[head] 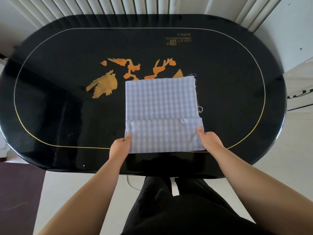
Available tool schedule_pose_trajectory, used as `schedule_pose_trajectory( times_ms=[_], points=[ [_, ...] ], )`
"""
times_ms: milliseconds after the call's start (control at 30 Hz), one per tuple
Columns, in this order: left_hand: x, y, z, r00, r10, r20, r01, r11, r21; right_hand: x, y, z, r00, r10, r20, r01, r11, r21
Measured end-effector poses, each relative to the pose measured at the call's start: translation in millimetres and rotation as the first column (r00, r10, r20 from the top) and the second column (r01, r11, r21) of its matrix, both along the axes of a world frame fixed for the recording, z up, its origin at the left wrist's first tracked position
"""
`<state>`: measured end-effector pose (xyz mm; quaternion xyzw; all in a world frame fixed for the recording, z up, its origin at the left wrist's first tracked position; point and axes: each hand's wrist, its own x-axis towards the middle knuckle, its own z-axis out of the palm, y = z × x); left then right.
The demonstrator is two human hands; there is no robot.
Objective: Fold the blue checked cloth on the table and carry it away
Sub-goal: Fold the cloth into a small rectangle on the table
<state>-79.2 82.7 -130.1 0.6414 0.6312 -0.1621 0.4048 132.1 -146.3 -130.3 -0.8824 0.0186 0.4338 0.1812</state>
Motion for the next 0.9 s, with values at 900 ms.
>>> schedule_pose_trajectory(
  times_ms=[900],
  points=[
    [36, 9, -5, 0.281, -0.933, -0.225, 0.959, 0.264, 0.106, 17, 42, 6, 0.987, -0.135, 0.090, 0.137, 0.991, -0.008]
  ],
)
